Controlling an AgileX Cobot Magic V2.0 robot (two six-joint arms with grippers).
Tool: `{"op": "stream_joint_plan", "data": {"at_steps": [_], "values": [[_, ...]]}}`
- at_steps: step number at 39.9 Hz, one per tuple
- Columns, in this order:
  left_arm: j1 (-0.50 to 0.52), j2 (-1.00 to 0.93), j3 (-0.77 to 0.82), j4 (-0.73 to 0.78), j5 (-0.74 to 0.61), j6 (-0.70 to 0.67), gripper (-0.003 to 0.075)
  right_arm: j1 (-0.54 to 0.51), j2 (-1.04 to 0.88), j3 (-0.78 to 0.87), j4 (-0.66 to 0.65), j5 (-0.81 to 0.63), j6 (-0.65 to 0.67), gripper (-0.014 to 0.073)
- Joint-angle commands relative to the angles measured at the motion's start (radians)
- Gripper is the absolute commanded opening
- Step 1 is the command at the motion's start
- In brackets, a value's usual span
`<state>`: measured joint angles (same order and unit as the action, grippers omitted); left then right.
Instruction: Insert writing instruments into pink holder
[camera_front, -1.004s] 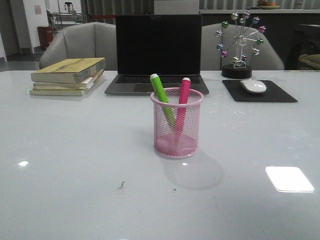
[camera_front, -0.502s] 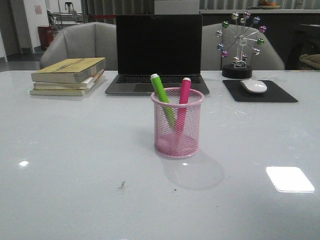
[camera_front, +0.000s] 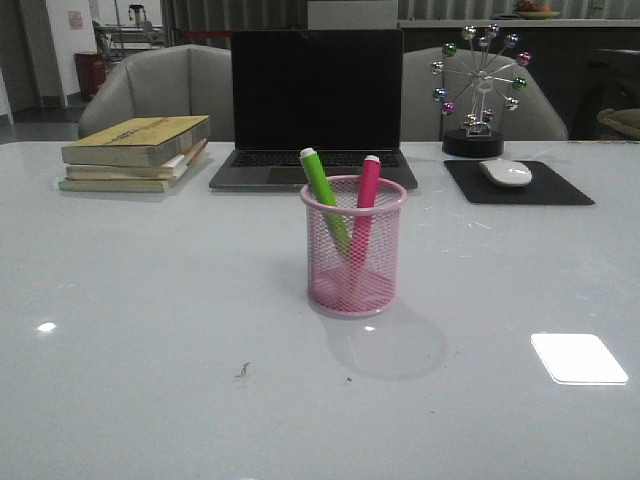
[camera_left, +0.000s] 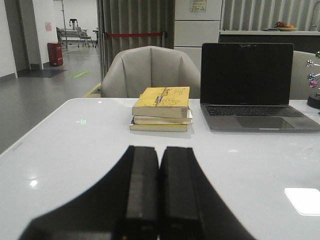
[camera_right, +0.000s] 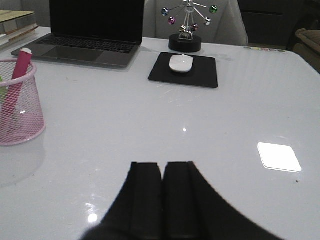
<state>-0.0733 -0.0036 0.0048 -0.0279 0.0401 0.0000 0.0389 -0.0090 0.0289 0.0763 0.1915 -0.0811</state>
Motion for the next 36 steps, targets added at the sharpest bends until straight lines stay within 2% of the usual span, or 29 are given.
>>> {"op": "stream_joint_plan", "data": {"at_steps": [1,13,15,22,36], "values": [[-0.001,-0.020,0.004,-0.009,-0.092,0.000,0.0091,-0.006,-0.021,-0.005,0.005,-0.114,-0.005,0.0029],[-0.001,-0.020,0.004,-0.009,-0.092,0.000,0.0091,-0.006,-0.021,-0.005,0.005,-0.154,-0.001,0.0029],[-0.001,-0.020,0.004,-0.009,-0.092,0.000,0.0091,-0.004,-0.021,-0.005,-0.004,-0.185,0.037,0.0029],[-0.001,-0.020,0.004,-0.009,-0.092,0.000,0.0091,0.000,-0.021,-0.005,-0.163,-0.222,0.207,0.0029],[-0.001,-0.020,0.004,-0.009,-0.092,0.000,0.0091,0.000,-0.021,-0.005,-0.128,-0.209,0.150,0.0029]]}}
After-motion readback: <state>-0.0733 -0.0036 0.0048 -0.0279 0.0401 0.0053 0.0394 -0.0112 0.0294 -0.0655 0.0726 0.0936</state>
